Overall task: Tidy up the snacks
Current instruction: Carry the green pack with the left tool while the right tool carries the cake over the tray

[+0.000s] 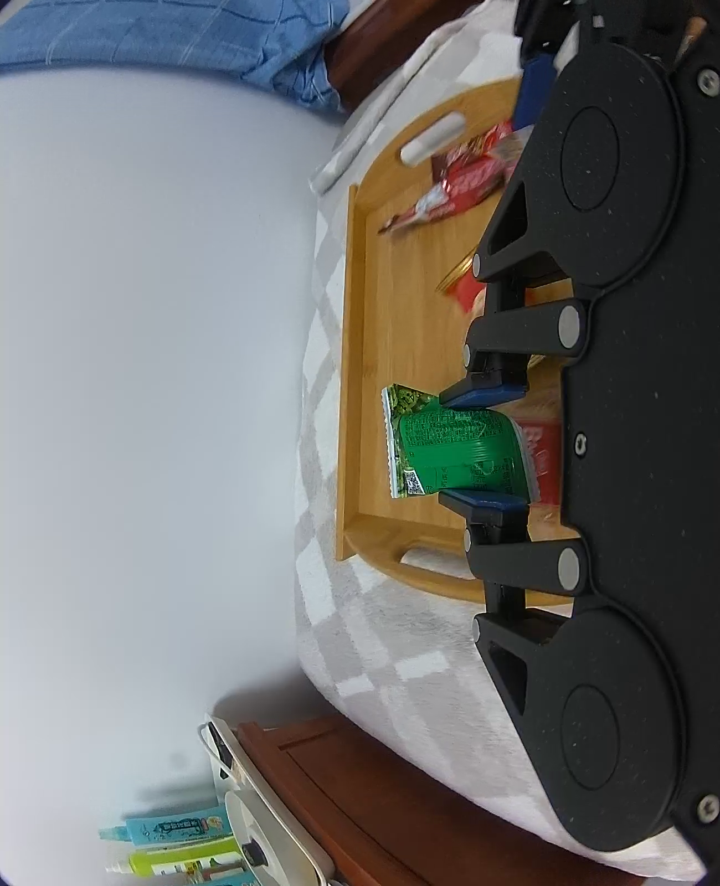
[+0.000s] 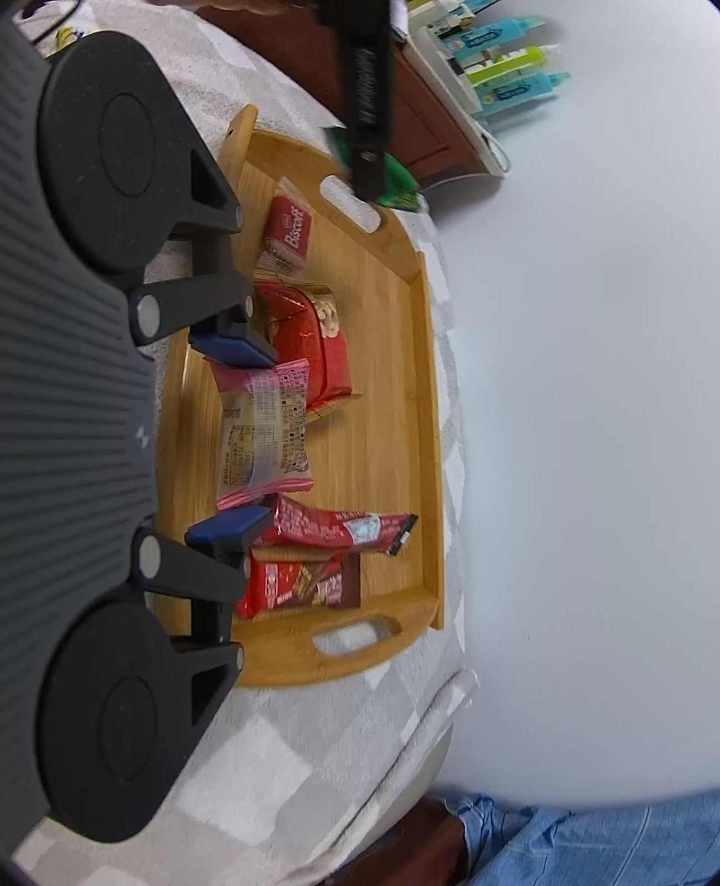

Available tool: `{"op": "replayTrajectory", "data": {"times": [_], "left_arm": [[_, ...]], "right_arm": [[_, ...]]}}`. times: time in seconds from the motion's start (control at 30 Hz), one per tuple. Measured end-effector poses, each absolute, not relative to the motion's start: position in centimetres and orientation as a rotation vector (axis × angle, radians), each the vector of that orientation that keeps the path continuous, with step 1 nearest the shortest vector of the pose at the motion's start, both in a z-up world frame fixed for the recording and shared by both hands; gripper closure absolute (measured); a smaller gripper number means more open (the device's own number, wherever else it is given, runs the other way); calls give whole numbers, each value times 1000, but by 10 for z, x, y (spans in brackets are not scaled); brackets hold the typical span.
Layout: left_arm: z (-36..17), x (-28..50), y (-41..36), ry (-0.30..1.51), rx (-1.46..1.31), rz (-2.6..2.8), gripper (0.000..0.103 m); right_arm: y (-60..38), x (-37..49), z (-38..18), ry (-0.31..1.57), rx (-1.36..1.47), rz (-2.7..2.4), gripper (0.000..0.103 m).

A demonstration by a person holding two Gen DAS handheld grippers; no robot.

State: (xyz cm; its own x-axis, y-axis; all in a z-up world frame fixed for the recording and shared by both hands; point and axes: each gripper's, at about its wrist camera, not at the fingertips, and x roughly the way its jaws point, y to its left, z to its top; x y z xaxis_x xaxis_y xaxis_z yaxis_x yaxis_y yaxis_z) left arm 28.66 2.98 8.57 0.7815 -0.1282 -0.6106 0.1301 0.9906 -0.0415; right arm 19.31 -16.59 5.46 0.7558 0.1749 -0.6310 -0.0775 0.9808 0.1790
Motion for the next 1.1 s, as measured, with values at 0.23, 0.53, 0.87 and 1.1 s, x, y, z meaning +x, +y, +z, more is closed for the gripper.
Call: {"op": "replayTrajectory", "data": {"times": [0.23, 0.53, 0.87, 1.1], "left_arm": [[60, 321, 28, 716, 19, -115, 75], [32, 344, 22, 760, 22, -91, 75], [22, 354, 17, 771, 40, -92, 75], [20, 356, 16, 765, 49, -91, 74]], "right_arm": [[-158, 210, 44, 727, 115, 146, 46], [-156, 218, 38, 728, 71, 120, 45], [-160, 223, 30, 745, 88, 106, 45], [-161, 225, 27, 747, 89, 100, 45]]}}
